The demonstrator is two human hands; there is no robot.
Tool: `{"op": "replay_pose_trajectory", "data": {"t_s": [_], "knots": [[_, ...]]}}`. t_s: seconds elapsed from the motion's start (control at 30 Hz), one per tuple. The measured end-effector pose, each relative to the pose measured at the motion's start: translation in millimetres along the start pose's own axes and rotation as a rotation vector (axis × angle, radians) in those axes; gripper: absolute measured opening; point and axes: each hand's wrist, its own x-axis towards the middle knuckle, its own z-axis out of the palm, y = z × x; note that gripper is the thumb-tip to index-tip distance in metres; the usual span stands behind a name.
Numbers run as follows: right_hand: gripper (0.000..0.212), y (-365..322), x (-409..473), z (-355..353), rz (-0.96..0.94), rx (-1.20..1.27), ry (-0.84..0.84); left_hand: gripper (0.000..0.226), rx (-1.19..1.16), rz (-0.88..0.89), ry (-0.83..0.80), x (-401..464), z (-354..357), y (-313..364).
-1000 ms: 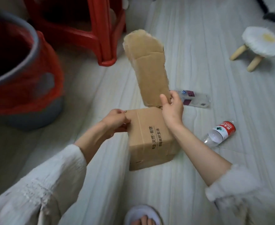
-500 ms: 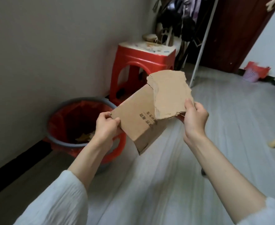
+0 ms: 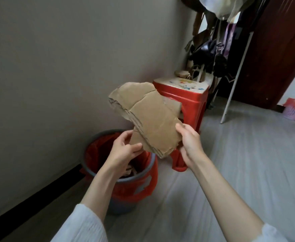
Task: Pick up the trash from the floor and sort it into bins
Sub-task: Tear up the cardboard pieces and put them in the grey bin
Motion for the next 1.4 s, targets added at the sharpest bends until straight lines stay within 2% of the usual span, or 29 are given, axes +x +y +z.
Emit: {"op": "replay_pose_trajectory", "data": {"t_s": [0.13,0.3,0.4,0.47,0.53,0.6,0.67,0.7,0.73,0.8,0.83,0.97,1.03,1.1,1.17,1.3,1.4], "knots": [[0.016,27,-8,-1,0.107,0.122,-0.069,0.034,0.223,0.011,-0.083,-9,-21,7],[0.017,39,-12,15,-0.014,-0.006,-0.004,0.032,0.248,-0.098,-0.056,-15,-26,-13],[0.013,43,-11,21,-0.032,-0.002,0.053,0.030,0.443,-0.025,0.008,-15,-27,-27],[0.012,48,-9,20,-0.024,0.042,0.113,0.044,0.659,0.069,0.084,-13,-27,-32],[0.013,53,-8,16,0.016,0.108,0.165,0.064,0.792,0.079,0.188,-10,-27,-34],[0.018,55,-8,11,0.089,0.197,0.211,0.095,0.676,-0.074,0.243,-9,-28,-33],[0.023,58,-8,10,0.163,0.276,0.224,0.121,0.325,-0.239,0.237,-8,-29,-33],[0.024,58,-10,11,0.189,0.299,0.219,0.118,0.156,-0.264,0.236,-9,-28,-34],[0.025,60,-12,13,0.209,0.311,0.209,0.100,0.019,-0.261,0.236,-8,-28,-36],[0.020,65,-15,17,0.245,0.319,0.185,0.043,-0.102,-0.194,0.245,-7,-28,-37],[0.019,68,-17,19,0.261,0.321,0.178,0.030,-0.117,-0.161,0.260,-7,-27,-37],[0.028,73,-17,29,0.335,0.362,0.168,0.041,-0.163,-0.115,0.417,2,-40,-39],[0.024,71,-13,31,0.332,0.412,0.177,0.050,-0.141,-0.087,0.499,9,-53,-38],[0.019,68,-9,29,0.303,0.423,0.212,0.054,0.057,-0.038,0.597,12,-68,-35],[0.022,67,-6,26,0.274,0.368,0.242,0.045,0.273,0.049,0.683,10,-79,-31],[0.028,76,-1,28,0.215,0.246,0.249,0.040,0.443,0.228,0.695,9,-90,-32],[0.034,80,5,30,0.234,0.264,0.263,0.040,0.589,0.405,0.635,16,-91,-30]]}}
